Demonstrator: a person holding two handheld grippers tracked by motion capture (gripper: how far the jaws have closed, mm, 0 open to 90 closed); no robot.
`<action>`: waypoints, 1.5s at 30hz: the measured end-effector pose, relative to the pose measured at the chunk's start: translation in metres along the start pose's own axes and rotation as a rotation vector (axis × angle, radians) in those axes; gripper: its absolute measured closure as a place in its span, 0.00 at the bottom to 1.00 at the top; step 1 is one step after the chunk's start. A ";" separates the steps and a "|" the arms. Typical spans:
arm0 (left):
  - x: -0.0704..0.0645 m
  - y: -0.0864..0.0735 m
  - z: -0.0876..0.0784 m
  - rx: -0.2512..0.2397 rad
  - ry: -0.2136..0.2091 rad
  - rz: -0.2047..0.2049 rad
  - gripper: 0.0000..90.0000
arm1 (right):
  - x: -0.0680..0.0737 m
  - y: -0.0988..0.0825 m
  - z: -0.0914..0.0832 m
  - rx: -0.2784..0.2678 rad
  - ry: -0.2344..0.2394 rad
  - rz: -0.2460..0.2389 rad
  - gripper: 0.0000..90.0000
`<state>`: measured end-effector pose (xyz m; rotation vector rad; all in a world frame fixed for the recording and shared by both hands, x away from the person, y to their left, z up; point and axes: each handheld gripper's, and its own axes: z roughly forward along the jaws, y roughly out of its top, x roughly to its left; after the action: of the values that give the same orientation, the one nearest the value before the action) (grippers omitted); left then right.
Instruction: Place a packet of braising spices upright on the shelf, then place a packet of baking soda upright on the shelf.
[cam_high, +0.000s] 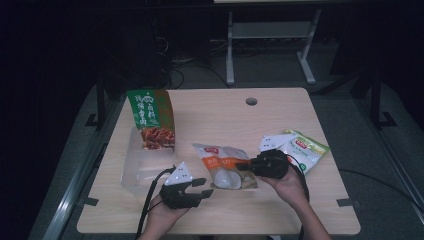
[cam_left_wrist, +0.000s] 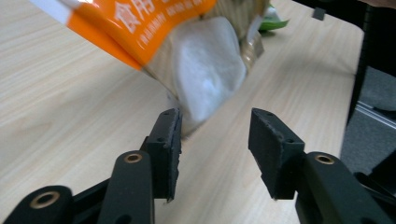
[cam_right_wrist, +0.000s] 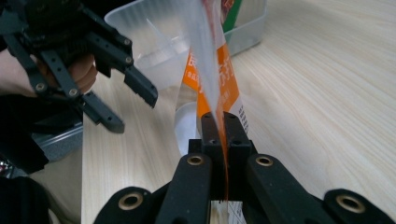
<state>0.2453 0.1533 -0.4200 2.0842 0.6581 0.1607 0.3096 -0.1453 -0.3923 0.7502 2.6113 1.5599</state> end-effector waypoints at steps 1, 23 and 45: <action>-0.001 -0.001 -0.001 0.003 -0.005 0.005 0.58 | 0.000 0.001 0.000 -0.001 0.000 -0.002 1.00; -0.015 -0.014 -0.010 -0.009 -0.046 0.041 0.44 | 0.005 0.037 0.007 -0.045 0.014 -0.032 1.00; -0.025 -0.020 -0.010 -0.005 -0.074 0.085 0.39 | 0.013 0.103 0.046 -0.079 0.090 -0.085 1.00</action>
<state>0.2128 0.1565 -0.4267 2.1037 0.5248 0.1321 0.3503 -0.0624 -0.3267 0.5689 2.5860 1.6989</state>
